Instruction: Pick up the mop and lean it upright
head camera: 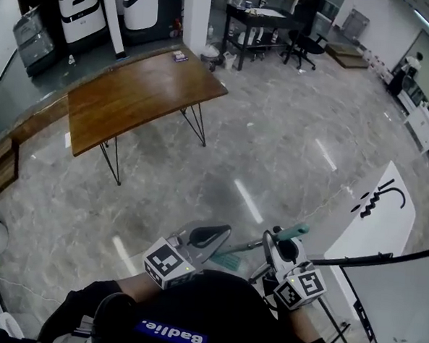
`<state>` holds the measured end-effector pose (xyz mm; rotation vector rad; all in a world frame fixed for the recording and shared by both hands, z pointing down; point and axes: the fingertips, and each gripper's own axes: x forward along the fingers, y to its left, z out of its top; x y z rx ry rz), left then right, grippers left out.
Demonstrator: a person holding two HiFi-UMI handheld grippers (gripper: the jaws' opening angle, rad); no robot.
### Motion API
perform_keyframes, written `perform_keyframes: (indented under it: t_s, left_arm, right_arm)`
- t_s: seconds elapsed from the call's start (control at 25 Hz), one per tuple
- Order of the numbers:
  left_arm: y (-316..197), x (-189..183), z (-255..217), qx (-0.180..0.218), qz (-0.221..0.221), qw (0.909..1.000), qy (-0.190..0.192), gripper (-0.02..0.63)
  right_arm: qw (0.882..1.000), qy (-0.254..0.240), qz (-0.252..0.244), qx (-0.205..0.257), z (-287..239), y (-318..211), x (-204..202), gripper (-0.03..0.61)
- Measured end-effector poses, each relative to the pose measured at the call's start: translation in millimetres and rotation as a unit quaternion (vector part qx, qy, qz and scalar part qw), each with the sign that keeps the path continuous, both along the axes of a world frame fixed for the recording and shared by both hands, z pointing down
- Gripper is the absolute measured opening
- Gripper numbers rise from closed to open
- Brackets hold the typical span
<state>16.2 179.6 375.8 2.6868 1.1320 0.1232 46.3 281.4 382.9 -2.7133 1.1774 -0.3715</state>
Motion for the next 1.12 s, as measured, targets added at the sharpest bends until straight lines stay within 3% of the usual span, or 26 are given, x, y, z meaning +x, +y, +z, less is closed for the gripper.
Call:
perform_keyframes:
  t_s: [0.24,0.44,0.76,1.12]
  left_arm:
    - [-77,-2,-6,-0.008,-0.095,0.9955,0.002,0.016]
    - [-128,2,-3,-0.001,-0.179,0.9838,-0.002,0.017]
    - [-199,30,2,0.013,-0.308,0.9508,-0.027,0.017]
    - [-219,90,2,0.028,-0.389,0.9193,-0.051,0.017]
  right_arm:
    - [0.995,0.011,-0.100,0.002,-13,-90,17,0.115]
    - [0.981,0.012,-0.191,0.015,-17,-155,36,0.115]
    - [0.948,0.001,-0.318,0.028,-9,-248,78,0.117]
    - [0.913,-0.016,-0.406,0.022,11,-285,129,0.115]
